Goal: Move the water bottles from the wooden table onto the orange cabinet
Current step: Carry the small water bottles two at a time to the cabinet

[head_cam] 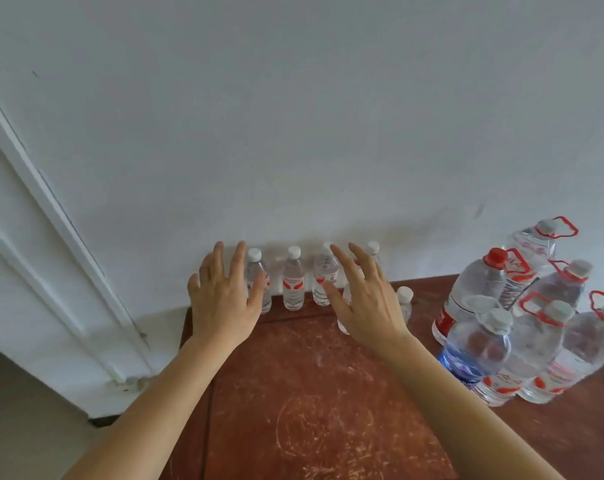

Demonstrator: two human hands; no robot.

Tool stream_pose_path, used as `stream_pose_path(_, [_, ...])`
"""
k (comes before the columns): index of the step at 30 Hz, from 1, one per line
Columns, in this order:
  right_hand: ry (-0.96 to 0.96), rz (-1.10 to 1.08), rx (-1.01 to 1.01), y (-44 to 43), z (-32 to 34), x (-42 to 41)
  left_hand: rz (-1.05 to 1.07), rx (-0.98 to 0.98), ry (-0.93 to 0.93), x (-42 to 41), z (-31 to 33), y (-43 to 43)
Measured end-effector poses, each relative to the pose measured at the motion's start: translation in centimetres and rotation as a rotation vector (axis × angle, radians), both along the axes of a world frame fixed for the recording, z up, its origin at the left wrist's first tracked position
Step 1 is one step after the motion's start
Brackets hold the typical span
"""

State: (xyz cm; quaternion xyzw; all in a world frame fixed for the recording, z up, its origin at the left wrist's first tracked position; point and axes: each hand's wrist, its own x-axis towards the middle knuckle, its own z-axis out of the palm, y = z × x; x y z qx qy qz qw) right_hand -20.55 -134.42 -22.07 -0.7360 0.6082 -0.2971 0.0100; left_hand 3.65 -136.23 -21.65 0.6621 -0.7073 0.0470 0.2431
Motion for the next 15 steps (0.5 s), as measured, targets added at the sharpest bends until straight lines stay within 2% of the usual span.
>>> stream_pose_path(10, [-0.217,0.114,0.241,-11.9,-10.6,2.3,0.041,0.235,0.133,-0.7,-10.4,-9.1])
stream_pose_path(15, [-0.314,0.175,0.292,-16.1,-15.1,3.7,0.029,0.317,0.35,-1.1,-14.6,-13.1])
